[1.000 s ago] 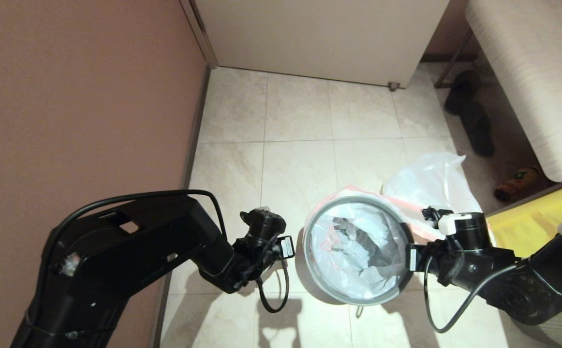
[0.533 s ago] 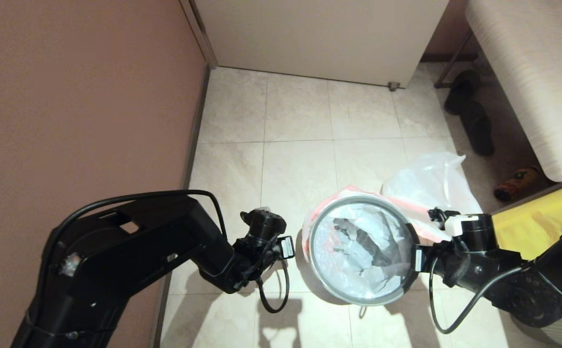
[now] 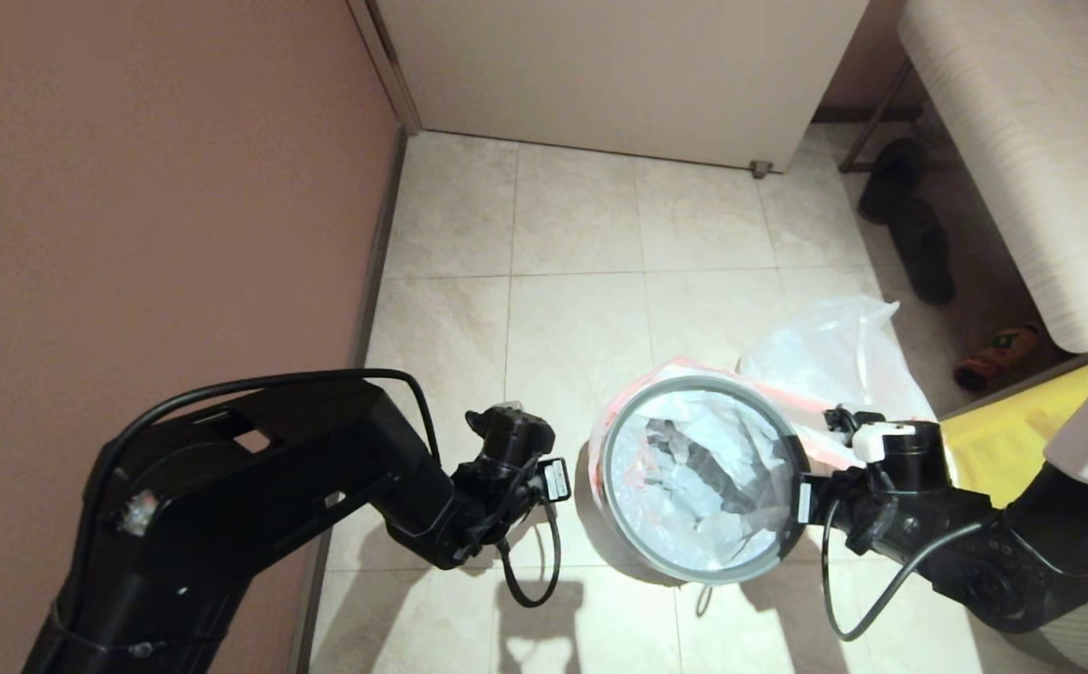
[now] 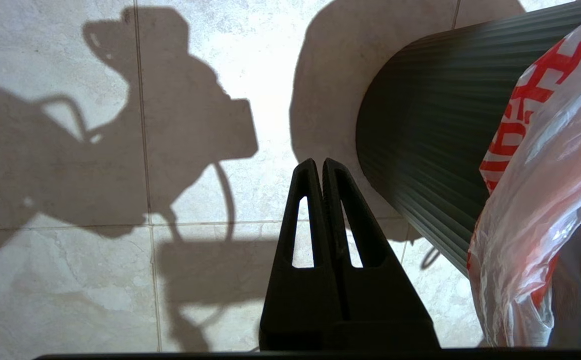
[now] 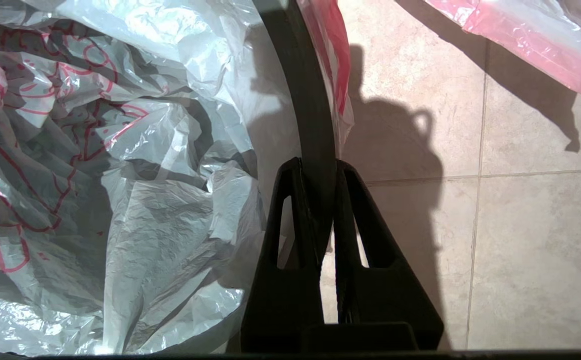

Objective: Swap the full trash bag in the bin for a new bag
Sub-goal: Place the trash can ring on the trash can

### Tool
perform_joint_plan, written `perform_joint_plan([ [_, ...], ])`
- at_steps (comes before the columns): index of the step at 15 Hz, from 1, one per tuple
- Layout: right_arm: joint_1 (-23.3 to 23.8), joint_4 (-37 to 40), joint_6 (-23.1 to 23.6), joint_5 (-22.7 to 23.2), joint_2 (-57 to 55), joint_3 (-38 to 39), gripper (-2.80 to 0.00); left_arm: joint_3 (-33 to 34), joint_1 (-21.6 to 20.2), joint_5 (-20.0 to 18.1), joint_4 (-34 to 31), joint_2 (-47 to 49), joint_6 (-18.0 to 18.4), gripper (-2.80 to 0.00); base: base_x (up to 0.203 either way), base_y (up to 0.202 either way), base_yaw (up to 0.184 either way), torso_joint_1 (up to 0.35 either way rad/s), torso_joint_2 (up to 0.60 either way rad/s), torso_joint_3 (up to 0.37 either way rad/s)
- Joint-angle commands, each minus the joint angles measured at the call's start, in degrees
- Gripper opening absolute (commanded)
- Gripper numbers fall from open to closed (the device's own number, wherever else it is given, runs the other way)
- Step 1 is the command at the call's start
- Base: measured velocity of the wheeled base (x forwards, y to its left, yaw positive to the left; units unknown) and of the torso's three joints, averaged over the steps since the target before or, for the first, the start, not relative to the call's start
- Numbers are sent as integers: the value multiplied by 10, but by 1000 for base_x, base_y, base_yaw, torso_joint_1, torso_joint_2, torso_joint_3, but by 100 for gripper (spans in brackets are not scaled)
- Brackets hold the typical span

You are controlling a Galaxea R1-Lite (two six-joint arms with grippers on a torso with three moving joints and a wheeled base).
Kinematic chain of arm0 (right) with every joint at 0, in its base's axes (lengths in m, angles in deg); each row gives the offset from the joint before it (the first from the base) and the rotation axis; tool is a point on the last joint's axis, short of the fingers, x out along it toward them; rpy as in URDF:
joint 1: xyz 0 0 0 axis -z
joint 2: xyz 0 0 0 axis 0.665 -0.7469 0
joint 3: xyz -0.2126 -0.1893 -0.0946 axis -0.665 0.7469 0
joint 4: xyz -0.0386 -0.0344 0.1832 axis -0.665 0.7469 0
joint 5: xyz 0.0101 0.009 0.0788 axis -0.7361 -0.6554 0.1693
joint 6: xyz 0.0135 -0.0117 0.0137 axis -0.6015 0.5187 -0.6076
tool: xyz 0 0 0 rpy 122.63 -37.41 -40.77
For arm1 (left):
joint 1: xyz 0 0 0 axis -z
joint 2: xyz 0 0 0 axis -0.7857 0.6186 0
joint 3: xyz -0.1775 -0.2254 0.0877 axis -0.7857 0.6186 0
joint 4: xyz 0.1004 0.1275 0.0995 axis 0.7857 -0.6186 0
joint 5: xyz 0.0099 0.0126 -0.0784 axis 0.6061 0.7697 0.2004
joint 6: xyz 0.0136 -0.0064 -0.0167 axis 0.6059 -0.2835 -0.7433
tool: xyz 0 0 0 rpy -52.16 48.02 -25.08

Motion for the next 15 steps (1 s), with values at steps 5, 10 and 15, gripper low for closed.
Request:
perform_joint_plan([
  [5, -1, 0, 0, 1, -12, -10, -280, 0, 2, 1, 2, 0, -2, -280, 0, 0, 0, 0, 0, 0],
  [10, -1, -1, 7, 1, -25, -17, -280, 0, 3, 4, 2, -10, -4, -280, 0, 0, 0, 0, 0, 0],
  [15, -3, -1, 6, 2, -26, -18, -280, 37, 32, 0, -1, -102, -6, -280, 0, 0, 0, 0, 0, 0],
])
